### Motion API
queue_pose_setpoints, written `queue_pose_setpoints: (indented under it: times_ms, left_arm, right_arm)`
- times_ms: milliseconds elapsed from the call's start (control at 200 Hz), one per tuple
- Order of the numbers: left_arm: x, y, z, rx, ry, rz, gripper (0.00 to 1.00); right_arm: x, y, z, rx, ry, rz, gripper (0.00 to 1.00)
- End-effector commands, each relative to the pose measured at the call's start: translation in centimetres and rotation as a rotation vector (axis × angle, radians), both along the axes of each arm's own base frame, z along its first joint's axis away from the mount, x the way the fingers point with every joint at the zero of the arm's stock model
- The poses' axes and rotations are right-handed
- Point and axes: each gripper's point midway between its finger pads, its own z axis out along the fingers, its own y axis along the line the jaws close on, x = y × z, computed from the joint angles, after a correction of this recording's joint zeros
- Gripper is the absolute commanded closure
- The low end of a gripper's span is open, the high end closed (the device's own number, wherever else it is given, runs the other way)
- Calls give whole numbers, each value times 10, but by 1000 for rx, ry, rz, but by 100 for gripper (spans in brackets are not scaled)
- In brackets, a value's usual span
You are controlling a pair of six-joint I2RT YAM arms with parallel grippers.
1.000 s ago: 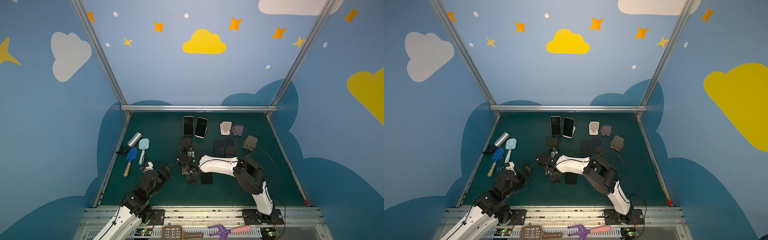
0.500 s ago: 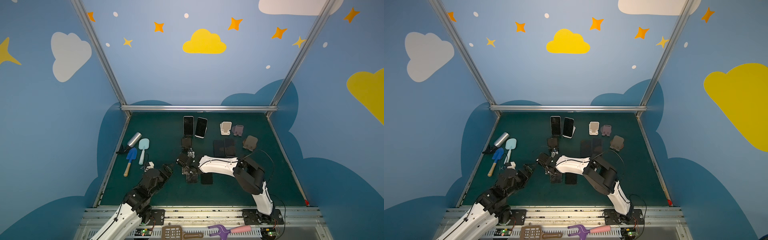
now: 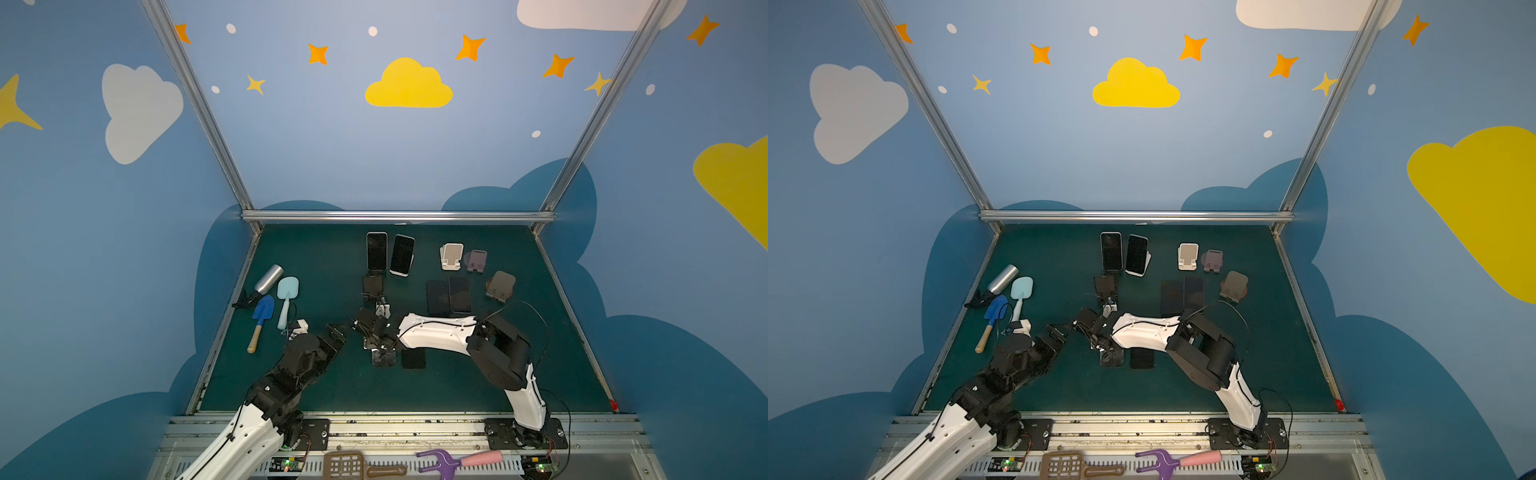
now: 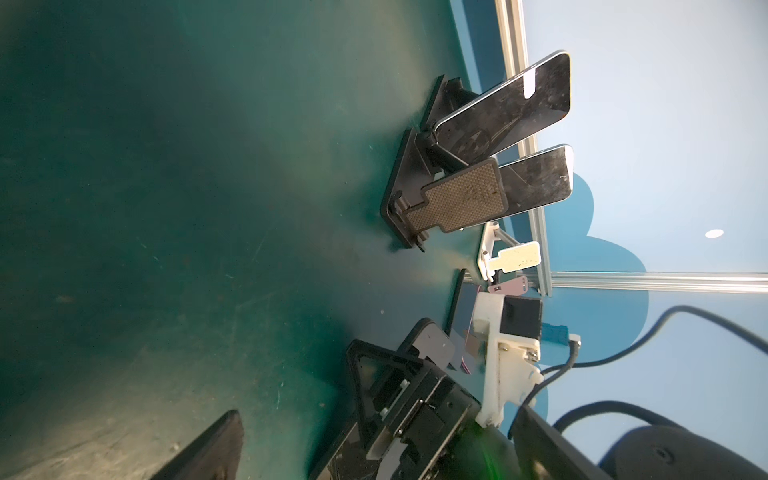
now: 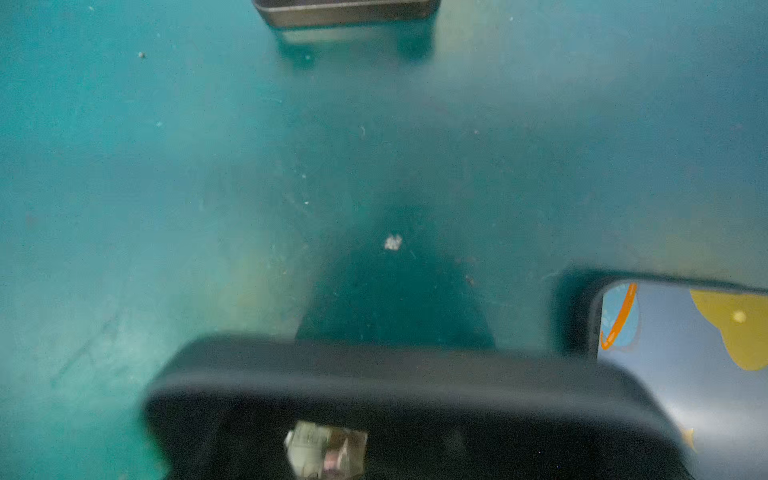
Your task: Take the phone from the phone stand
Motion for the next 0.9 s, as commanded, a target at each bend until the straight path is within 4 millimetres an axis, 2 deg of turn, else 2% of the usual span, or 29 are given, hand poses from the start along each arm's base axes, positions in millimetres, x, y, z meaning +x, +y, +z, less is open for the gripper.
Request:
queue_pose_setpoints:
  times_ms: [0, 195, 370, 506, 661, 891]
  left_arm:
    - [5, -3, 11, -7, -25, -6, 0]
    - [8, -8, 13, 4, -20, -23, 0]
    - [9, -10, 9, 5, -8, -30, 0]
    - [8, -10, 7, 2, -3, -28, 0]
    - [6, -7, 5, -3, -12, -13, 0]
    - [5, -5, 5, 3, -16, -9, 0]
  right_arm:
    - [-24, -31, -32, -127, 111, -13, 23]
    - [-23, -34, -32, -145, 111, -19, 20]
    - [-22, -38, -28, -153, 90, -26, 23]
    - [-22, -51, -26, -165, 72, -65, 27]
    - [-26, -57, -22, -166, 75, -88, 26]
    - [-21, -26, 6, -103, 43, 3, 14]
